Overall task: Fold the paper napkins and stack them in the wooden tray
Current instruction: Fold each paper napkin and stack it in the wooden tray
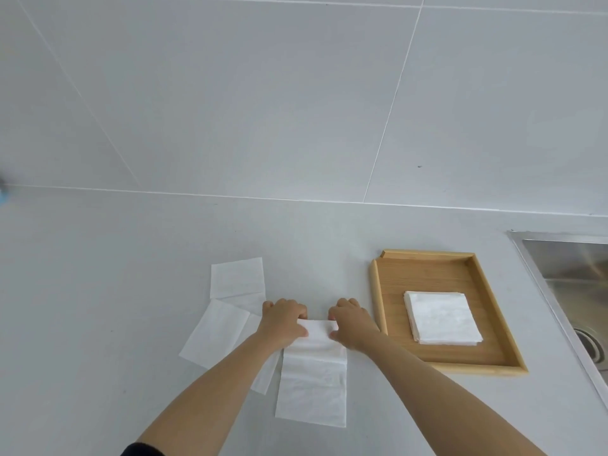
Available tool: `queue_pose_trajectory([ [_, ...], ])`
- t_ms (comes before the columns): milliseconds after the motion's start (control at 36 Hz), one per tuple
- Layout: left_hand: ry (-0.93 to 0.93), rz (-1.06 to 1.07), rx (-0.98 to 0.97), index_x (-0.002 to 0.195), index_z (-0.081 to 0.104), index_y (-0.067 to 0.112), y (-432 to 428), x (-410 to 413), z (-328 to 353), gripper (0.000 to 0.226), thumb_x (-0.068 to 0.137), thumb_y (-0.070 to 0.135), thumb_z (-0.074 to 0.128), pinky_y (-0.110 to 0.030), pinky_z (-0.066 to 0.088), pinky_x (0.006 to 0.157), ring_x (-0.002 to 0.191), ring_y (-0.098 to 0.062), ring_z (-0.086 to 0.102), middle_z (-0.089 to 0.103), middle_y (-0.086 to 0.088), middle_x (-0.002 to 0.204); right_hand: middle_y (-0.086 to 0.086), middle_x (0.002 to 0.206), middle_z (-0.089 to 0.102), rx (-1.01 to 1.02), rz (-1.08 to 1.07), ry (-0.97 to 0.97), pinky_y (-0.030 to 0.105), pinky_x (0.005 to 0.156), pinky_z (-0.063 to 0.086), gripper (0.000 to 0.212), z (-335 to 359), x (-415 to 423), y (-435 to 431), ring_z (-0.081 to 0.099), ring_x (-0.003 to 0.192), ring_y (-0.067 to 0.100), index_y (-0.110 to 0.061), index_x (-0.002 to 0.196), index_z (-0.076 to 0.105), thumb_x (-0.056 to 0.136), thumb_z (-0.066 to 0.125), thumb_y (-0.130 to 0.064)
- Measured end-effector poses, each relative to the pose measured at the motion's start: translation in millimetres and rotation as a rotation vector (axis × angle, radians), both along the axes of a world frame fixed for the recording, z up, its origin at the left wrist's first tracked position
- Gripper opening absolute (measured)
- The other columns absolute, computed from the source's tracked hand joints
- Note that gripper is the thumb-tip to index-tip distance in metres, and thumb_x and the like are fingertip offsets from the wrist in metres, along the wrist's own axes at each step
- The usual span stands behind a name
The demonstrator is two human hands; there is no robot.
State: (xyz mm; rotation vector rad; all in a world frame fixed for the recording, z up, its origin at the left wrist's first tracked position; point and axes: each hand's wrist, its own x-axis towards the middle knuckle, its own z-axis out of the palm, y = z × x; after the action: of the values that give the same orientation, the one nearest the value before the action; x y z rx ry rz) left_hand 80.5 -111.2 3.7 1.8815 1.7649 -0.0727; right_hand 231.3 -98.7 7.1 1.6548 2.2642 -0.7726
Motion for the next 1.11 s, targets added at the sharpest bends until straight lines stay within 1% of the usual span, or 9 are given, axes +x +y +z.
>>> queue_pose_trajectory([
  [139,-0.133,0.128,0.104,0.095,0.064,0.010,4.7,0.8,13.2,0.016,0.084,0.016,0.053,-0.030,0.029,0.084,0.101,-0.024,0.059,0.067,-0.005,0.098,0.011,0.112,0.063,0.060,-0.077,0.090,0.028,0.069,0.035,0.021,15.6,4.2,4.4,0.049,0.088,0.021,-0.007,0.106,0.056,0.090,0.043,-0.009],
  [333,-0.212,0.136,0.178,0.090,0.065,0.008,5.1,-4.3,25.9,0.014,0.085,0.015,0.054,-0.033,0.040,0.091,0.096,-0.025,0.061,0.070,-0.006,0.099,0.012,0.107,0.064,0.134,-0.061,0.162,0.029,0.068,0.037,0.018,33.8,8.8,3.3,0.045,0.085,0.018,-0.007,0.102,0.056,0.089,0.043,-0.008],
  [556,-0.229,-0.019,0.022,0.075,0.052,0.021,-14.1,-16.5,28.1,0.012,0.081,0.016,0.062,-0.018,0.033,0.068,0.080,-0.014,0.049,0.055,0.005,0.082,0.010,0.109,0.063,0.038,0.020,0.123,0.030,0.072,0.040,0.017,34.8,12.6,-14.9,0.051,0.089,0.020,-0.007,0.102,0.058,0.090,0.048,-0.012],
  [667,-0.164,-0.127,-0.157,0.071,0.058,0.026,-23.7,-20.0,19.9,0.013,0.075,0.024,0.071,-0.023,0.034,0.082,0.086,-0.010,0.049,0.055,0.008,0.088,0.009,0.110,0.065,-0.121,0.039,0.078,0.031,0.077,0.045,0.022,29.6,12.5,-26.2,0.058,0.098,0.023,-0.008,0.099,0.063,0.089,0.056,-0.026],
  [750,-0.136,-0.159,-0.273,0.085,0.067,0.018,-26.2,-21.3,20.1,0.020,0.072,0.031,0.075,-0.024,0.031,0.079,0.085,-0.011,0.045,0.046,0.013,0.078,0.007,0.075,0.061,-0.212,-0.011,0.045,0.025,0.059,0.037,0.040,31.0,11.1,-29.8,0.052,0.065,0.018,-0.009,0.082,0.066,0.090,0.051,-0.045],
  [806,-0.160,-0.136,-0.269,0.074,0.062,0.021,-23.1,-22.7,18.6,0.018,0.072,0.033,0.075,-0.024,0.033,0.077,0.085,-0.013,0.046,0.043,0.014,0.076,0.001,0.058,0.050,-0.198,-0.090,0.055,0.023,0.052,0.033,0.048,31.2,9.6,-28.5,0.046,0.053,0.015,-0.008,0.077,0.066,0.091,0.046,-0.049],
  [889,-0.198,-0.067,-0.178,0.070,0.058,0.027,-15.4,-22.8,13.6,0.015,0.079,0.030,0.070,-0.024,0.035,0.080,0.095,-0.018,0.052,0.046,0.007,0.087,0.006,0.094,0.061,-0.077,-0.104,0.073,0.026,0.071,0.044,0.038,26.1,10.1,-24.0,0.058,0.090,0.023,-0.007,0.103,0.063,0.093,0.047,-0.040],
  [944,-0.181,-0.024,-0.075,0.097,0.063,0.019,-8.3,-18.9,11.6,0.013,0.084,0.024,0.062,-0.027,0.038,0.086,0.110,-0.023,0.053,0.051,-0.001,0.104,0.007,0.124,0.055,-0.017,-0.142,0.103,0.033,0.091,0.046,0.036,22.3,11.8,-22.7,0.051,0.114,0.023,-0.012,0.123,0.051,0.092,0.052,-0.031],
  [1111,-0.004,-0.055,-0.007,0.133,0.043,0.018,21.2,5.8,6.4,0.045,0.090,0.023,0.053,-0.035,0.036,0.105,0.130,-0.025,0.038,0.041,-0.010,0.136,0.008,0.132,0.049,0.001,-0.276,0.090,0.036,0.096,0.045,0.049,7.1,17.0,-9.8,0.042,0.124,0.024,-0.012,0.132,0.036,0.089,0.058,-0.020],
])
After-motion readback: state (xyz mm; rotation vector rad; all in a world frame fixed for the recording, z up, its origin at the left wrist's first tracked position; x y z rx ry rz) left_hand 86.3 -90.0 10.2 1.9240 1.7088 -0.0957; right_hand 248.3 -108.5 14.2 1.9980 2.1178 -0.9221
